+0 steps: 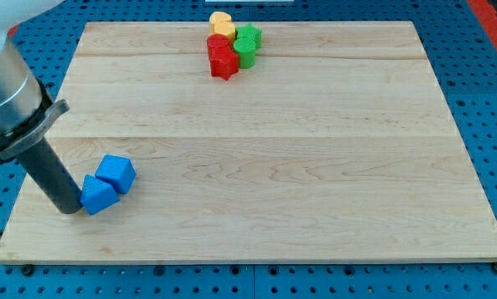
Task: Push the blue triangle closer to the blue cube
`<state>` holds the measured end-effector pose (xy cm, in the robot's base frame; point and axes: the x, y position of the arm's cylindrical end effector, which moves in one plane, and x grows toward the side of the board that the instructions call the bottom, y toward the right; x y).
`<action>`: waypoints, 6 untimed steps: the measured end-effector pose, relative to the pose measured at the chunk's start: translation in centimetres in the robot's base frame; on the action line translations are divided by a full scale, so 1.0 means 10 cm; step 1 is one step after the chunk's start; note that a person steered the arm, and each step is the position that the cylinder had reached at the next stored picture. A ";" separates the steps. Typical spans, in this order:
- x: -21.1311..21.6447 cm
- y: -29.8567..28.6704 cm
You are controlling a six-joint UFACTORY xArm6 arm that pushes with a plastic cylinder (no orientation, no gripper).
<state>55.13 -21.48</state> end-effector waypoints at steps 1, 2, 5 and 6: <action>-0.01 0.17; 0.17 0.06; 0.15 0.60; -0.13 0.40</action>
